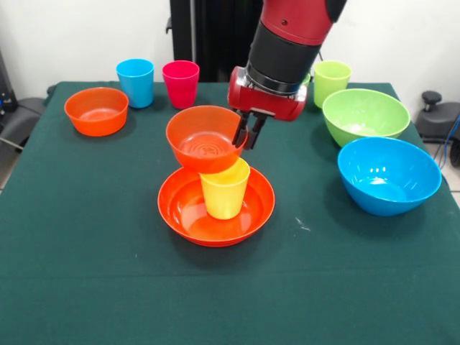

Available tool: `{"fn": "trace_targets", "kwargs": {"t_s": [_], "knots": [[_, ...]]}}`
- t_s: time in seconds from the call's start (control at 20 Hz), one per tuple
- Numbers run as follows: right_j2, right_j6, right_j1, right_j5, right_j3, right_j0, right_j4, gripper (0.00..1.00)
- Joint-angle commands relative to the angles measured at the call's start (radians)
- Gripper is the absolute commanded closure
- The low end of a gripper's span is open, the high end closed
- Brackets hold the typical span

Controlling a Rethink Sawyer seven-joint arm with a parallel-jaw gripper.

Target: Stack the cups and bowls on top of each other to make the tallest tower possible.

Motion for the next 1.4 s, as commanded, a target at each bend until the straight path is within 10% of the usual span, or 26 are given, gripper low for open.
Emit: {"fn": "trace_targets", "kwargs": {"t_s": [0.05,1.4], "knots": [[0.048,0.148,0.015,-0.069,-0.041,0.029,0.033,1.0],[0.0,0.158,0.081,-0.14,-0.061,0.065,0.096,1.0]]}}
